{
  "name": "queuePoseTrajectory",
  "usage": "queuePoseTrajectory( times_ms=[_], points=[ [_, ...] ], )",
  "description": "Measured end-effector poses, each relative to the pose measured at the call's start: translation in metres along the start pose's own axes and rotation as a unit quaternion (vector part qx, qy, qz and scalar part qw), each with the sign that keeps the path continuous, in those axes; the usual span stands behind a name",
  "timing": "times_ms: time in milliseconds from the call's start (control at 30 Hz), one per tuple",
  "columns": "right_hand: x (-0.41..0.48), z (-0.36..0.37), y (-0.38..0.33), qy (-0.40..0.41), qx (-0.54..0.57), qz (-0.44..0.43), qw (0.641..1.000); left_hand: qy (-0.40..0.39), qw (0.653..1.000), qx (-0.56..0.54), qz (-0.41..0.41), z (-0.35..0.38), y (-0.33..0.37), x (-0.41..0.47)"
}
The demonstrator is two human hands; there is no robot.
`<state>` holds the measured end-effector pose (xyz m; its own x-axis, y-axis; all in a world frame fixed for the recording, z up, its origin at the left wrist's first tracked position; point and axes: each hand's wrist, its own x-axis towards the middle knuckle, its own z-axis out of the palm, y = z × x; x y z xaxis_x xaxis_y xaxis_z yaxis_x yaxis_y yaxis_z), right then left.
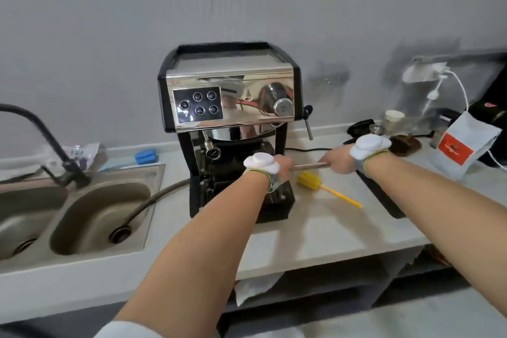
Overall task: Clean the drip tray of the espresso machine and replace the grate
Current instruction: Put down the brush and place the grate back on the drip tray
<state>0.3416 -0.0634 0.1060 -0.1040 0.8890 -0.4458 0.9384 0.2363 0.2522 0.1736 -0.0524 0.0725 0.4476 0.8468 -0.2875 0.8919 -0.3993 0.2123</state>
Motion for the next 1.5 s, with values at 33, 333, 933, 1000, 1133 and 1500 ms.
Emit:
queuePoseTrajectory(
  times_ms=[33,333,933,1000,1133,1500],
  points=[
    [0.012,-0.005,-0.017,0.009,-0.003,-0.023,1.000,-0.004,1.000,0.000,-0.022,-0.002,-0.019,-0.008],
    [0.103,-0.022,-0.138,0.063,0.062,-0.164,0.983,-0.004,0.984,0.032,-0.175,0.017,-0.155,-0.047],
    [0.152,0.093,-0.158,0.215,0.047,-0.091,0.971,0.105,0.979,0.089,-0.153,0.136,-0.179,-0.006],
    [0.154,0.092,-0.156,0.205,0.053,-0.097,0.973,0.109,0.979,0.085,-0.151,0.136,-0.179,-0.005],
    [0.157,0.095,-0.153,0.182,0.053,-0.121,0.974,0.103,0.983,0.045,-0.145,0.135,-0.182,-0.008],
    [0.141,0.105,-0.154,0.096,0.084,-0.128,0.983,0.054,0.985,-0.013,-0.163,0.142,-0.178,-0.012]
  ],
)
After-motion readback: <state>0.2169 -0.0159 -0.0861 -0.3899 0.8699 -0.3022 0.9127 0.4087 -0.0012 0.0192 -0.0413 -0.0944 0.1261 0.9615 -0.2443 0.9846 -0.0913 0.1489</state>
